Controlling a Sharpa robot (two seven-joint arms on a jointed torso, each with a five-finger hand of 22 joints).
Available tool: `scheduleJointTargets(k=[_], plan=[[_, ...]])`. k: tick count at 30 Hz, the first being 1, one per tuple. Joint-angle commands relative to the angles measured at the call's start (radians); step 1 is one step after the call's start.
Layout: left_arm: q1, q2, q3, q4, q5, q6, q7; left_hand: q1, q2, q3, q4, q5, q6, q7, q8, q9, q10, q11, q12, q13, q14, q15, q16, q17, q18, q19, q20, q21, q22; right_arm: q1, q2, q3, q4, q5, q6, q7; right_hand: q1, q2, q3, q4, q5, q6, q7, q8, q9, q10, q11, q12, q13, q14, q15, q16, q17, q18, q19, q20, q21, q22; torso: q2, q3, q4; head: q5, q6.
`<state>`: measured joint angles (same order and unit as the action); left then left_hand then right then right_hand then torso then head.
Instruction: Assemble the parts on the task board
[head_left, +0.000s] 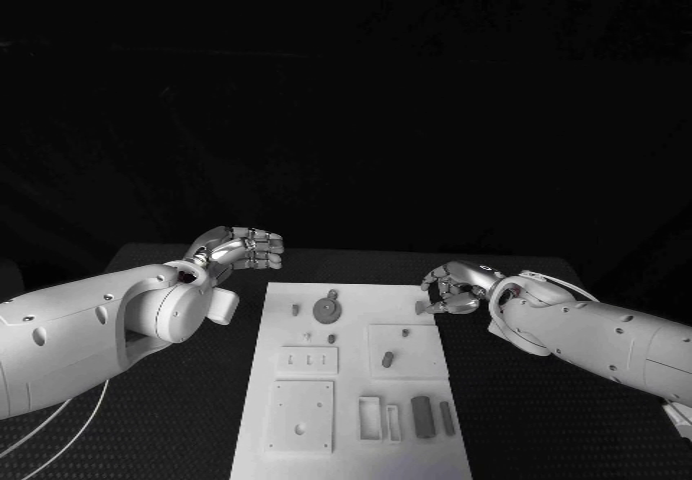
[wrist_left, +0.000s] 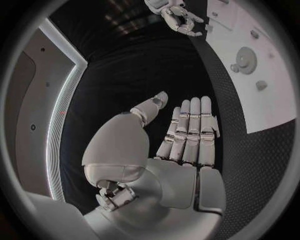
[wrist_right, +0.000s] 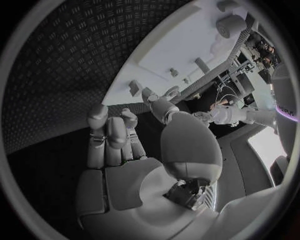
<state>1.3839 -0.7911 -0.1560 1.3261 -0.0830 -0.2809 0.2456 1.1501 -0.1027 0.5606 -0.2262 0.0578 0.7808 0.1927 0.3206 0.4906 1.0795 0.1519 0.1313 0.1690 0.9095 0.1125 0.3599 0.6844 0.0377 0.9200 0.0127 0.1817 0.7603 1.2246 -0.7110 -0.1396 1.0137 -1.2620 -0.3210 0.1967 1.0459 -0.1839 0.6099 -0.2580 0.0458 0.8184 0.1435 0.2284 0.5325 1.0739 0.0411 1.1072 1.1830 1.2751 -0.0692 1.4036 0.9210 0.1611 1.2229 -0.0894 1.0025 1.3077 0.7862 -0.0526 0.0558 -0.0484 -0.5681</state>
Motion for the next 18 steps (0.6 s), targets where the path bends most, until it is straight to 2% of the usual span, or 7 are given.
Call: scheduleJointTargets(k=[1,5,9,10,18], plan=[[0.001,0.001,0.0,-0.001,-0.002,0.011,0.011,-0.003,0.004,-0.004,0.004,-0.004,0.001,0.002,-0.003,0.001,0.006,-0.002,-0.003,0.001,0.003,0.006,-0.006,0.001,0.005,-0.004,0.004,-0.005,0.002,-0.004,0.003,0.0,-0.009,0.006,0.046,0.024,0.001,-0.012,-0.003,0.005,0.002,0.001,0.012,-0.007,-0.001,-0.006,0.0,0.002,-0.002,-0.008,0.001,-0.006,-0.001,0.101,-0.006,0.001,-0.007,0.012,0.0,-0.001,0.0009,0.0,-0.007],[0.001,0.002,0.0,-0.001,-0.002,0.011,0.011,-0.003,0.004,-0.004,0.004,-0.004,0.001,0.002,-0.003,0.001,0.006,-0.002,-0.003,0.001,0.003,0.006,-0.006,0.001,0.005,-0.004,0.005,-0.005,0.002,-0.012,0.011,0.0,-0.023,0.009,0.047,0.027,-0.003,-0.011,-0.004,0.011,0.002,-0.003,0.013,-0.009,-0.001,-0.008,0.001,0.003,-0.002,-0.009,0.002,-0.006,-0.001,0.101,-0.007,0.003,-0.007,0.012,-0.001,-0.0024,0.0006,0.0,-0.011],[0.001,0.004,0.0,-0.002,-0.002,0.013,0.011,-0.003,0.004,-0.004,0.004,-0.004,0.001,0.002,-0.003,0.001,0.006,-0.002,-0.004,0.001,0.003,0.006,-0.006,0.002,0.006,-0.004,0.005,-0.005,0.002,-0.02,0.022,0.0,-0.031,0.013,0.045,0.028,-0.003,-0.008,-0.003,0.014,0.002,-0.003,0.013,-0.009,-0.001,-0.009,0.002,0.004,-0.002,-0.009,0.002,-0.006,-0.001,0.101,-0.007,0.004,-0.008,0.012,-0.001,-0.0021,0.0008,0.001,-0.013],[0.001,0.004,0.0,-0.002,-0.002,0.013,0.01,-0.003,0.005,-0.004,0.004,-0.004,0.001,0.002,-0.003,0.001,0.006,-0.001,-0.004,0.001,0.003,0.006,-0.007,0.002,0.006,-0.004,0.005,-0.005,0.002,-0.023,0.026,0.0,-0.036,0.018,0.046,0.031,-0.004,-0.006,-0.003,0.015,0.002,-0.002,0.013,-0.008,-0.001,-0.009,0.002,0.005,-0.002,-0.009,0.002,-0.006,0.0,0.101,-0.007,0.004,-0.008,0.012,-0.001,-0.0023,0.0006,0.002,-0.018],[0.001,0.005,0.0,-0.002,-0.002,0.014,0.01,-0.003,0.005,-0.004,0.004,-0.004,0.001,0.003,-0.004,0.001,0.006,-0.001,-0.004,0.001,0.003,0.006,-0.007,0.002,0.006,-0.004,0.005,-0.006,0.002,-0.035,0.04,0.0,-0.055,0.021,0.042,0.031,0.012,0.016,-0.001,0.01,0.002,0.016,0.012,0.004,0.006,-0.009,0.001,0.011,-0.003,-0.008,0.002,-0.003,0.002,0.101,-0.007,0.004,-0.005,0.014,-0.002,-0.0039,0.0018,0.004,-0.022]])
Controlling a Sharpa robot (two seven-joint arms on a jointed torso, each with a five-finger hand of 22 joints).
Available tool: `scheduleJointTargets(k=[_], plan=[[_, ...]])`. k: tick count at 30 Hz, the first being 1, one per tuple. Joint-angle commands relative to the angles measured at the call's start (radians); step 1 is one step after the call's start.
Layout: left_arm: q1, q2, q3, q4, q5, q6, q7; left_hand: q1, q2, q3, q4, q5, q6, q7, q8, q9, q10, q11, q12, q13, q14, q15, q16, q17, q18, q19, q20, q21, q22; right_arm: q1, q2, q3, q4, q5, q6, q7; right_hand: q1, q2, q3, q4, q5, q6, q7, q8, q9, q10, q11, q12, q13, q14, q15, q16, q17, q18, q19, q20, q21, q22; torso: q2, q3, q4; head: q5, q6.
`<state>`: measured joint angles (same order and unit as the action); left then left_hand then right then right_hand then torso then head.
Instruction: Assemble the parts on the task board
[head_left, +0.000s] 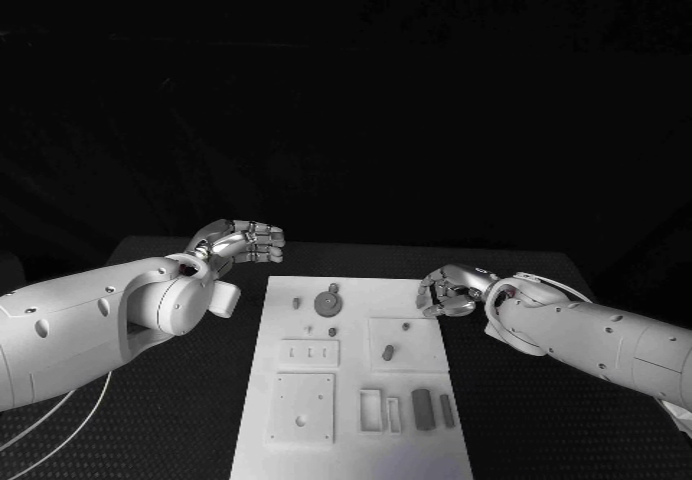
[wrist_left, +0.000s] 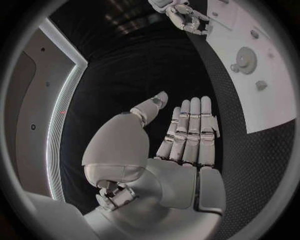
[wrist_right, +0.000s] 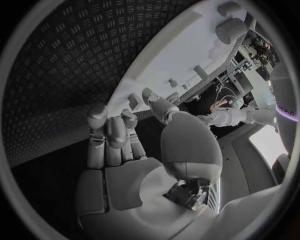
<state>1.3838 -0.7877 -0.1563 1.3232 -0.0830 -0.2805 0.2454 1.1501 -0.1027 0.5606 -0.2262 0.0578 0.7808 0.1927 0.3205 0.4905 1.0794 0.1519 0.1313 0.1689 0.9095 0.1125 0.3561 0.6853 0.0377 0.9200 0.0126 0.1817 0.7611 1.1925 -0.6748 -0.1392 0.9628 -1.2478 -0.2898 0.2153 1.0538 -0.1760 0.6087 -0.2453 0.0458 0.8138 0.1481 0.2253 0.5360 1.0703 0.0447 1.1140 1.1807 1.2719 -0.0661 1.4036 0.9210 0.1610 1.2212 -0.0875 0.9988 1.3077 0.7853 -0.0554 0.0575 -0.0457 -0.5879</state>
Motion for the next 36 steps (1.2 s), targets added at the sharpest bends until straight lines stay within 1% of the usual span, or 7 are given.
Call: scheduleJointTargets(k=[1,3,6,12,19,27,36], plan=[[0.001,0.002,0.001,0.002,-0.002,0.013,0.01,-0.003,0.005,-0.004,0.004,-0.004,0.001,0.003,-0.004,0.002,0.006,-0.001,-0.004,0.001,0.003,0.006,-0.004,0.002,0.006,-0.004,0.005,-0.006,0.001,-0.003,0.004,0.0,-0.005,0.007,0.011,0.013,0.004,0.01,0.0,-0.004,0.002,0.021,0.008,0.008,0.002,-0.005,-0.003,0.005,-0.001,-0.005,-0.001,-0.003,0.002,0.101,-0.005,0.002,-0.002,0.014,-0.001,-0.0011,0.0002,0.002,-0.003],[0.001,0.002,0.001,0.001,-0.002,0.013,0.01,-0.003,0.005,-0.004,0.004,-0.004,0.0,0.003,-0.004,0.002,0.006,-0.001,-0.004,0.001,0.003,0.006,-0.004,0.002,0.006,-0.004,0.005,-0.006,0.001,-0.004,0.008,0.0,-0.008,0.007,0.01,0.014,0.009,0.018,0.0,-0.007,0.002,0.027,0.007,0.011,0.004,-0.005,-0.004,0.007,-0.002,-0.005,-0.002,-0.002,0.002,0.101,-0.005,0.002,-0.001,0.015,-0.001,-0.0009,-0.0004,0.003,-0.005],[0.001,0.002,0.001,0.001,-0.002,0.013,0.01,-0.003,0.005,-0.004,0.004,-0.004,0.0,0.003,-0.004,0.002,0.006,-0.001,-0.004,0.002,0.003,0.006,-0.004,0.002,0.006,-0.004,0.005,-0.006,0.001,-0.004,0.012,0.0,-0.01,0.007,0.008,0.016,0.01,0.026,-0.004,-0.012,0.002,0.033,0.005,0.015,0.006,-0.003,-0.005,0.009,-0.003,-0.004,-0.003,-0.001,0.003,0.101,-0.006,0.003,0.0,0.016,-0.001,-0.0011,-0.0005,0.003,-0.005],[0.001,0.002,0.001,0.001,-0.002,0.014,0.01,-0.004,0.005,-0.004,0.004,-0.004,0.0,0.003,-0.004,0.002,0.006,-0.001,-0.005,0.002,0.003,0.006,-0.004,0.002,0.006,-0.004,0.005,-0.006,0.002,-0.005,0.022,0.0,-0.02,0.011,-0.01,0.013,0.014,0.07,-0.004,-0.017,0.002,0.045,0.002,0.022,0.009,-0.002,-0.008,0.012,-0.007,-0.004,-0.006,-0.001,0.003,0.101,-0.006,0.004,0.002,0.016,-0.001,-0.0015,-0.0005,0.002,-0.006],[0.001,0.003,0.0,0.0,-0.002,0.015,0.009,-0.004,0.005,-0.004,0.004,-0.004,0.0,0.003,-0.004,0.002,0.005,-0.001,-0.005,0.002,0.003,0.006,-0.005,0.003,0.006,-0.004,0.005,-0.006,0.002,-0.014,0.034,0.0,-0.031,0.012,-0.012,0.01,0.014,0.095,-0.009,-0.028,0.002,0.059,0.0,0.029,0.012,0.001,-0.01,0.015,-0.01,-0.002,-0.008,0.001,0.004,0.101,-0.006,0.004,0.004,0.017,-0.001,-0.0007,-0.0001,0.003,-0.004],[0.001,0.003,0.0,0.0,-0.002,0.016,0.008,-0.004,0.005,-0.005,0.005,-0.004,0.0,0.003,-0.005,0.002,0.005,-0.001,-0.005,0.002,0.003,0.006,-0.006,0.003,0.006,-0.004,0.005,-0.007,0.002,-0.017,0.039,0.0,-0.033,0.012,-0.016,0.007,0.01,0.102,-0.013,-0.034,0.002,0.07,-0.003,0.035,0.014,0.004,-0.013,0.017,-0.013,-0.001,-0.011,0.002,0.005,0.101,-0.006,0.004,0.006,0.018,-0.001,-0.0005,-0.0004,0.006,-0.007],[0.001,0.002,0.0,0.0,-0.002,0.016,0.007,-0.005,0.006,-0.005,0.005,-0.004,0.0,0.004,-0.005,0.002,0.005,-0.001,-0.006,0.002,0.003,0.006,-0.006,0.004,0.006,-0.004,0.005,-0.007,0.002,-0.018,0.039,0.0,-0.036,0.012,-0.02,0.005,0.008,0.118,-0.014,-0.036,0.002,0.093,-0.012,0.047,0.019,0.009,-0.022,0.019,-0.017,0.002,-0.019,0.003,0.005,0.101,-0.004,0.003,0.009,0.017,-0.001,-0.0003,-0.0009,0.005,-0.009]])
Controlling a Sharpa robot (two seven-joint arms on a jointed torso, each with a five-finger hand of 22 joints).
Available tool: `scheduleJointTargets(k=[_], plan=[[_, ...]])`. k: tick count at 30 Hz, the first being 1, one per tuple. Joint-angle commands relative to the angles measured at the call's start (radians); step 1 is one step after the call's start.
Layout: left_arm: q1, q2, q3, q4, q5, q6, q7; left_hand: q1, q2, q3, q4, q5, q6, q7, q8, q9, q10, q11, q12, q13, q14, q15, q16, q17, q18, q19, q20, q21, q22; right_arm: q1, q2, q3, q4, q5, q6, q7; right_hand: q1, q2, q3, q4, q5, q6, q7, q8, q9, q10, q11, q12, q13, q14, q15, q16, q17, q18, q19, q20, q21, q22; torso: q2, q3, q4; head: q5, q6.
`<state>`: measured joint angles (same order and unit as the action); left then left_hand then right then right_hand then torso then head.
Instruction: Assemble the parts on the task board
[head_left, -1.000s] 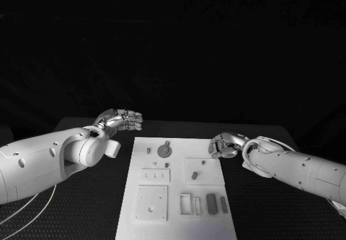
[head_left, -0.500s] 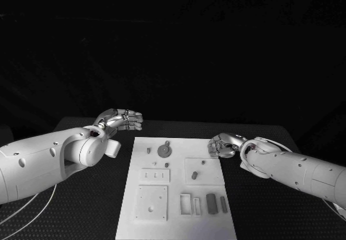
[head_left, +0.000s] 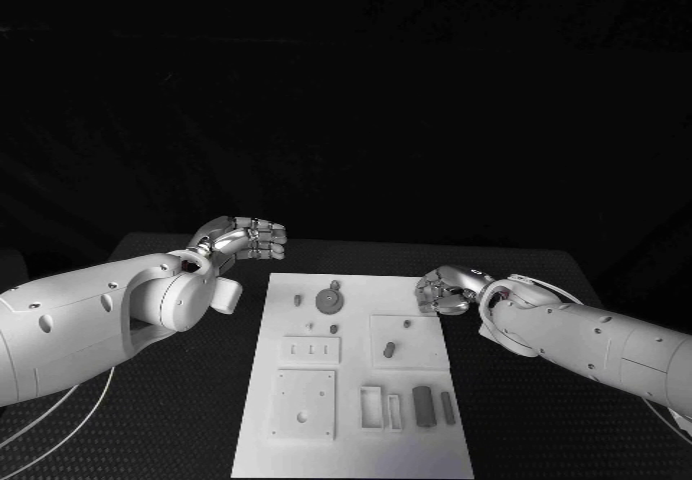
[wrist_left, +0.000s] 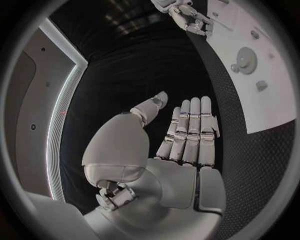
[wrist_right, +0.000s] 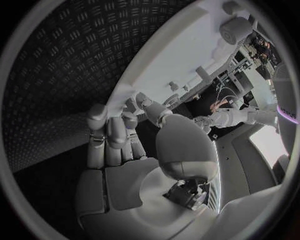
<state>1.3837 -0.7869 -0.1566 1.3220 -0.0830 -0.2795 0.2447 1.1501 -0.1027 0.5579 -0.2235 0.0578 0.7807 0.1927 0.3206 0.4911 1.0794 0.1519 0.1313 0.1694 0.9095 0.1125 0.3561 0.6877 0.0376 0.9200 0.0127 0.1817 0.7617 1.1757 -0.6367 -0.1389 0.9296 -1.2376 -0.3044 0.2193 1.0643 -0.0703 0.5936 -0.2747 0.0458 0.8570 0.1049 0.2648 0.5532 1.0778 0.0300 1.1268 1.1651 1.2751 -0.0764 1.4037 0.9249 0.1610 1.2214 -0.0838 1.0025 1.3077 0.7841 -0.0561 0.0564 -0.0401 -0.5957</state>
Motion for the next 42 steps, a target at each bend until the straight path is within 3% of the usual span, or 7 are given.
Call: scheduleJointTargets(k=[1,11,17,30,42], plan=[[0.001,0.002,0.001,0.001,-0.002,0.015,0.008,-0.005,0.005,-0.002,0.002,-0.004,0.0,0.004,-0.005,0.001,0.005,-0.001,-0.006,0.001,0.003,0.006,-0.006,0.002,0.006,-0.004,0.005,-0.007,0.002,-0.001,0.001,0.0,-0.003,0.001,-0.006,0.001,-0.003,0.015,0.002,-0.007,0.002,0.054,0.029,0.009,0.003,0.002,-0.008,0.006,-0.002,-0.001,-0.01,0.002,0.001,0.101,-0.004,0.0,0.005,0.017,0.0,0.0003,0.0002,-0.001,-0.001],[0.001,0.001,0.001,0.0,-0.002,0.015,0.006,-0.005,0.006,-0.002,0.002,-0.004,0.0,0.004,-0.005,0.001,0.005,-0.001,-0.006,0.002,0.003,0.006,-0.007,0.002,0.006,-0.004,0.005,-0.007,0.002,-0.001,0.002,0.0,-0.008,0.002,-0.011,0.002,0.0,0.04,0.006,-0.01,0.002,0.072,0.022,0.018,0.008,0.005,-0.015,0.007,-0.007,0.0,-0.016,0.002,0.002,0.101,-0.005,-0.001,0.007,0.017,0.0,0.0007,0.0002,-0.002,-0.001],[0.001,0.001,0.001,0.0,-0.002,0.016,0.006,-0.005,0.006,-0.002,0.002,-0.004,-0.001,0.004,-0.005,0.001,0.005,-0.001,-0.006,0.002,0.003,0.006,-0.008,0.003,0.006,-0.004,0.005,-0.008,0.002,-0.001,0.002,0.0,-0.005,0.004,-0.016,0.004,0.001,0.061,0.006,-0.012,0.002,0.121,0.004,0.045,0.023,0.01,-0.032,0.007,-0.012,0.001,-0.032,0.001,0.002,0.101,-0.006,0.0,0.01,0.018,0.0,0.0007,-0.0004,-0.003,-0.002],[0.001,0.001,0.001,0.0,-0.002,0.017,0.005,-0.005,0.005,-0.002,0.002,-0.004,-0.002,0.005,-0.006,0.001,0.003,-0.001,-0.008,0.001,0.003,0.006,-0.009,0.004,0.006,-0.004,0.005,-0.008,0.003,-0.002,0.001,0.0,-0.003,0.004,-0.019,0.0,0.004,0.062,0.002,-0.014,0.002,0.15,-0.01,0.064,0.039,0.013,-0.045,0.006,-0.016,0.001,-0.044,0.0,0.003,0.101,-0.008,0.0,0.013,0.017,0.0,0.0002,0.0006,-0.006,-0.005],[0.001,0.001,0.0,-0.001,-0.011,0.001,-0.018,-0.009,0.01,-0.003,0.007,-0.005,0.005,0.004,-0.003,0.003,0.01,-0.002,-0.006,0.004,0.007,0.007,-0.011,0.008,0.007,-0.002,0.005,-0.009,0.005,-0.002,-0.01,0.0,0.032,0.075,-0.063,-0.027,0.005,0.056,-0.004,-0.015,0.002,0.161,-0.017,0.075,0.053,0.018,-0.052,0.008,-0.018,0.004,-0.051,0.001,0.005,0.101,-0.005,0.0,0.015,0.017,-0.001,0.0006,-0.0001,-0.009,-0.004]])
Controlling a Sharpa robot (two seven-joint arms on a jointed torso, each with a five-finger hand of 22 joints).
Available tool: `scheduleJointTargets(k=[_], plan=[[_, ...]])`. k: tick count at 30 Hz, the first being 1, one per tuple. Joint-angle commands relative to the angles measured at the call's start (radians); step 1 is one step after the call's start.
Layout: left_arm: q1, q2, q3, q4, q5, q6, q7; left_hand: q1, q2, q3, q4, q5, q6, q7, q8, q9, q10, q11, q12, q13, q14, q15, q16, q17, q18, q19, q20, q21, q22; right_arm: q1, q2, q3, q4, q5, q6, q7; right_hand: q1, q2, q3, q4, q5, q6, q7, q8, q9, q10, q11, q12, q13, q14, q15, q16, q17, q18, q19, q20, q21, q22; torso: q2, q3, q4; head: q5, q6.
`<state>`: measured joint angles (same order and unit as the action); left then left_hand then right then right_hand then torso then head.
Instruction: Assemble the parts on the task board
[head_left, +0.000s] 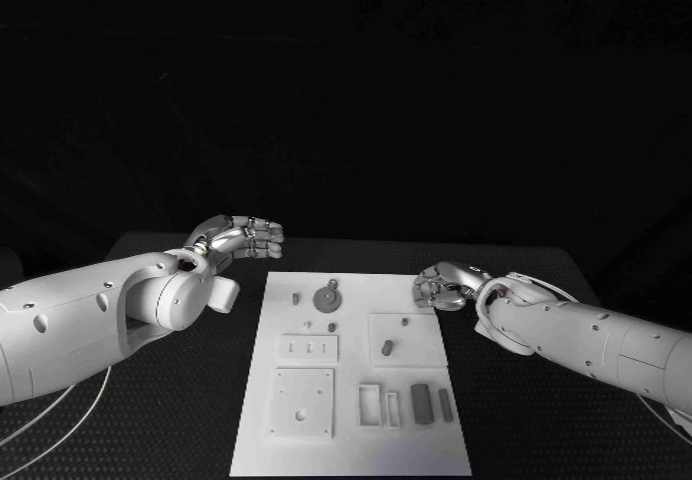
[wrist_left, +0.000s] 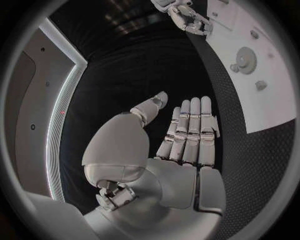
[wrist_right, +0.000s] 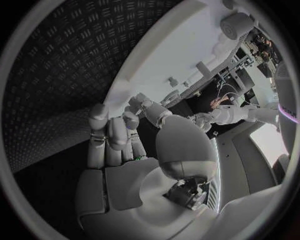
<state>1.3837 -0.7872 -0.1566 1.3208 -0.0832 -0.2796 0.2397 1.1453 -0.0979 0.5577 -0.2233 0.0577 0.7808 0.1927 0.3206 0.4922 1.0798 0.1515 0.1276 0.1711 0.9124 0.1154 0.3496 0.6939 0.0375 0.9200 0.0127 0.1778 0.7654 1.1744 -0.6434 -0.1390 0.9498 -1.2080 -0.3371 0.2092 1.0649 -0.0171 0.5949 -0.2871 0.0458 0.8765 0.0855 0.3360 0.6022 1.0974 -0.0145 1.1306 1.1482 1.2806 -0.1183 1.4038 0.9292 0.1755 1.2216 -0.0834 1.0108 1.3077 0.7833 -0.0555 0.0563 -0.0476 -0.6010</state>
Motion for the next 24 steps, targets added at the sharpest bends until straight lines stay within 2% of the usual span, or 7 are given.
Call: scheduleJointTargets(k=[1,5,8,10,15,20,24], plan=[[0.001,0.001,0.0,0.0,-0.012,0.009,-0.014,-0.006,0.006,-0.003,0.009,-0.005,0.009,0.002,-0.001,0.003,0.013,-0.003,-0.001,0.003,0.006,0.004,-0.005,0.003,0.007,-0.001,0.005,-0.004,0.002,0.0,-0.005,0.0,0.016,0.046,-0.03,-0.02,0.004,0.002,-0.006,-0.003,0.002,0.143,0.001,0.006,0.006,-0.001,-0.008,0.005,-0.001,-0.001,-0.01,0.001,0.002,0.086,-0.005,-0.001,0.007,0.017,0.0,0.0,-0.0003,-0.001,0.002],[0.001,0.0,0.0,0.002,-0.052,0.01,-0.035,-0.027,0.009,-0.008,0.036,-0.005,0.047,-0.011,0.016,0.01,0.05,-0.02,0.015,0.014,0.037,-0.004,0.005,0.018,0.015,0.022,-0.001,0.006,0.012,0.002,-0.018,0.001,0.044,0.054,-0.046,-0.036,0.005,-0.001,-0.008,-0.003,0.002,0.145,-0.001,0.009,0.011,0.0,-0.011,0.005,-0.002,0.001,-0.012,0.002,0.005,0.086,-0.004,-0.001,0.008,0.017,-0.001,-0.0001,-0.0016,-0.001,0.003],[0.001,0.0,0.0,0.002,-0.077,0.026,-0.065,-0.052,0.01,-0.013,0.065,-0.005,0.087,-0.03,0.031,0.015,0.085,-0.037,0.029,0.023,0.062,-0.013,0.013,0.029,0.019,0.04,-0.009,0.015,0.022,0.014,-0.022,0.002,0.064,0.066,-0.056,-0.054,0.006,-0.003,-0.009,-0.004,0.002,0.147,-0.003,0.012,0.015,0.0,-0.013,0.005,-0.002,0.002,-0.014,0.002,0.005,0.086,-0.003,-0.002,0.008,0.017,-0.001,-0.0001,-0.0019,-0.001,0.006],[0.001,0.002,0.0,0.0,-0.109,0.051,-0.106,-0.078,0.014,-0.021,0.089,-0.005,0.113,-0.037,0.036,0.015,0.109,-0.049,0.037,0.03,0.085,-0.022,0.02,0.041,0.022,0.057,-0.017,0.025,0.032,0.022,-0.027,0.004,0.083,0.065,-0.063,-0.069,0.008,-0.005,-0.009,-0.005,0.002,0.148,-0.004,0.013,0.017,0.0,-0.014,0.005,-0.002,0.002,-0.015,0.003,0.006,0.086,-0.003,-0.003,0.008,0.017,-0.002,0.0003,-0.0027,-0.001,0.009],[0.001,0.015,0.001,-0.005,-0.232,0.099,-0.211,-0.128,0.003,-0.045,0.124,-0.009,0.142,-0.048,0.04,0.014,0.138,-0.061,0.044,0.039,0.112,-0.034,0.03,0.059,0.026,0.078,-0.029,0.038,0.047,0.048,-0.029,0.013,0.136,0.041,-0.053,-0.109,0.013,-0.009,-0.008,-0.005,0.002,0.149,-0.006,0.015,0.021,0.001,-0.016,0.005,-0.002,0.002,-0.018,0.003,0.006,0.086,-0.003,-0.004,0.009,0.016,-0.006,0.0,-0.0049,0.004,0.015],[0.001,0.041,0.001,-0.006,-0.336,0.138,-0.306,-0.137,-0.016,-0.054,0.127,-0.009,0.14,-0.047,0.029,0.008,0.152,-0.067,0.048,0.048,0.122,-0.041,0.034,0.076,0.027,0.087,-0.037,0.046,0.059,0.072,-0.017,0.015,0.195,0.006,-0.02,-0.154,0.015,-0.009,-0.008,-0.005,0.002,0.149,-0.007,0.016,0.022,0.001,-0.017,0.005,-0.002,0.002,-0.018,0.003,0.005,0.086,-0.002,-0.005,0.009,0.016,-0.014,0.0005,-0.0098,0.009,0.02],[0.002,0.06,0.001,0.001,-0.352,0.128,-0.36,-0.134,-0.026,-0.056,0.123,-0.009,0.129,-0.04,0.015,-0.001,0.171,-0.076,0.057,0.061,0.136,-0.049,0.042,0.095,0.029,0.102,-0.043,0.058,0.073,0.083,-0.003,0.015,0.239,-0.006,-0.002,-0.172,0.015,-0.009,-0.009,-0.005,0.002,0.149,-0.007,0.016,0.023,0.001,-0.017,0.005,-0.002,0.001,-0.019,0.002,0.004,0.086,-0.002,-0.005,0.008,0.016,-0.022,0.0014,-0.0115,0.015,0.024]])
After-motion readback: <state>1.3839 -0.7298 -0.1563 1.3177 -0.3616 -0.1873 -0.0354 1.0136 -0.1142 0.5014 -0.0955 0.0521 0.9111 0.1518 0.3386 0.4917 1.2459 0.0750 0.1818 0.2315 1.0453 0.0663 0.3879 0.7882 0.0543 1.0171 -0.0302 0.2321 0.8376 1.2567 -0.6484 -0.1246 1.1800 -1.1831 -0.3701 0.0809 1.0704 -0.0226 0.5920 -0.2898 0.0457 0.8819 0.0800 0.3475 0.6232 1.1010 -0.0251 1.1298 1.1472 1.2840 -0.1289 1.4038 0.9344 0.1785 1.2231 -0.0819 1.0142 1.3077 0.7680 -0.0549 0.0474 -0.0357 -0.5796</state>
